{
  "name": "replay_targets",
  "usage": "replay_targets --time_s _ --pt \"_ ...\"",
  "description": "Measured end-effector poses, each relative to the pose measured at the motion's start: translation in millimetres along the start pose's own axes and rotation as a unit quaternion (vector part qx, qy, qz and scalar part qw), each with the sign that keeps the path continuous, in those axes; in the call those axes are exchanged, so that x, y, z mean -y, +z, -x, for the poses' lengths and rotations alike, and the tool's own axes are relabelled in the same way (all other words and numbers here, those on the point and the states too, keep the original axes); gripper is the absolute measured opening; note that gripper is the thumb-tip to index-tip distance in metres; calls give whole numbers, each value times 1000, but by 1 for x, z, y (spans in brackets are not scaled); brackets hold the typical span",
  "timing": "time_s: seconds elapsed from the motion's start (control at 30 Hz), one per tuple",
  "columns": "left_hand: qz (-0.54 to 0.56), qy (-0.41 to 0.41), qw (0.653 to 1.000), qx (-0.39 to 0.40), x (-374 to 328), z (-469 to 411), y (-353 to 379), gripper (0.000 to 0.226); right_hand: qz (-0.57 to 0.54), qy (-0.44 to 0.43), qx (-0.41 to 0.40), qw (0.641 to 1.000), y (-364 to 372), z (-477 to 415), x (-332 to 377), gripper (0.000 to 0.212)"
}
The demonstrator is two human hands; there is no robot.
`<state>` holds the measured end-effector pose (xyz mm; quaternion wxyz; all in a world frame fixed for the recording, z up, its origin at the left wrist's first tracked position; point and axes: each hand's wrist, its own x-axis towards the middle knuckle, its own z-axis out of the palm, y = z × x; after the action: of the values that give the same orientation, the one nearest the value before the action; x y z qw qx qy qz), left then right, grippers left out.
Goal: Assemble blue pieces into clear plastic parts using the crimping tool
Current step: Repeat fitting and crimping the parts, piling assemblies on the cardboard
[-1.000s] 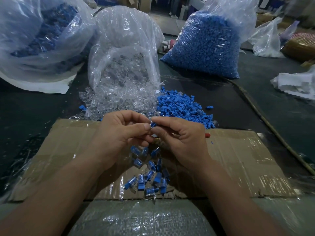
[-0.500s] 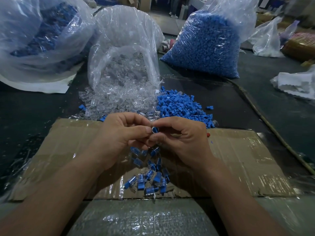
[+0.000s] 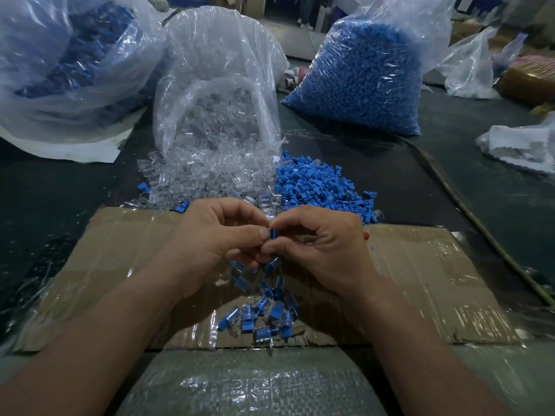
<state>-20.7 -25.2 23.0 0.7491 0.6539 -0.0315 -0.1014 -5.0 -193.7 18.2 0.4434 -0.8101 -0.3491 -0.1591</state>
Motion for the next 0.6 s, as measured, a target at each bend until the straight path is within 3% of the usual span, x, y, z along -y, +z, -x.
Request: replay_targets --time_s 0.6 --pt "-8 14 1000 -9 5 -3 1 14 -16 -2 26 1000 -5 -2 2 23"
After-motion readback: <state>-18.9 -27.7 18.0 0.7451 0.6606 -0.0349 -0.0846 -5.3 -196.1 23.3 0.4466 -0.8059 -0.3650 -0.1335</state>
